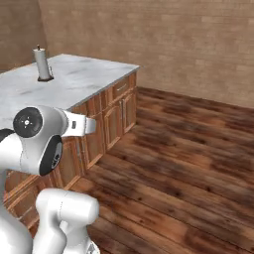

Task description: Pick the egg and butter from the fridge and place them by the bowl for mixing.

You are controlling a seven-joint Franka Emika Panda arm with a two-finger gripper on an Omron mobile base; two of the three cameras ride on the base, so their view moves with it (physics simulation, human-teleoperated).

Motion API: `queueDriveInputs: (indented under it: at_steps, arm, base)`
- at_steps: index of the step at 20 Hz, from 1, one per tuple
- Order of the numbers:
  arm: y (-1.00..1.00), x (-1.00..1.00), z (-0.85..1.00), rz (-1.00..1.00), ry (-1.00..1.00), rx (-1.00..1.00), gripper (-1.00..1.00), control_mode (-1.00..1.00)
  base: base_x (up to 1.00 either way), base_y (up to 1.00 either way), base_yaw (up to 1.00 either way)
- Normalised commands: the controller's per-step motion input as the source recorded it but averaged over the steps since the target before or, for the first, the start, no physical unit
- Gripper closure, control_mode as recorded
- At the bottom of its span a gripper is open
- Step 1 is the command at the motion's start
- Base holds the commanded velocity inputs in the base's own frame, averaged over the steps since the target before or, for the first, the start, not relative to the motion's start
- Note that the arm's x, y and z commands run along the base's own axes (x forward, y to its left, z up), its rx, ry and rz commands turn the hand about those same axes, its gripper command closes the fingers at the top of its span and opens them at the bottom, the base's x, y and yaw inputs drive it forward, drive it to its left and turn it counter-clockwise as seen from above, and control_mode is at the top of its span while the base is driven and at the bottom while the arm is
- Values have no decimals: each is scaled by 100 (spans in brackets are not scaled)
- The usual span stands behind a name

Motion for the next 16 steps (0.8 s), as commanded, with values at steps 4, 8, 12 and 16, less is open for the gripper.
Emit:
queueDriveInputs:
  at_steps: [4, 8, 12, 16]
  arm:
    - [0, 0, 0, 0, 0, 0, 100, 100]
    - [0, 0, 0, 0, 0, 0, 100, 100]
    - [0, 0, 0, 0, 0, 0, 100, 100]
    - [0, 0, 0, 0, 0, 0, 100, 100]
  base:
    - [2, 0, 97]
    - [-3, 0, 100]
    - [-3, 0, 100]
    - [-2, 0, 100]
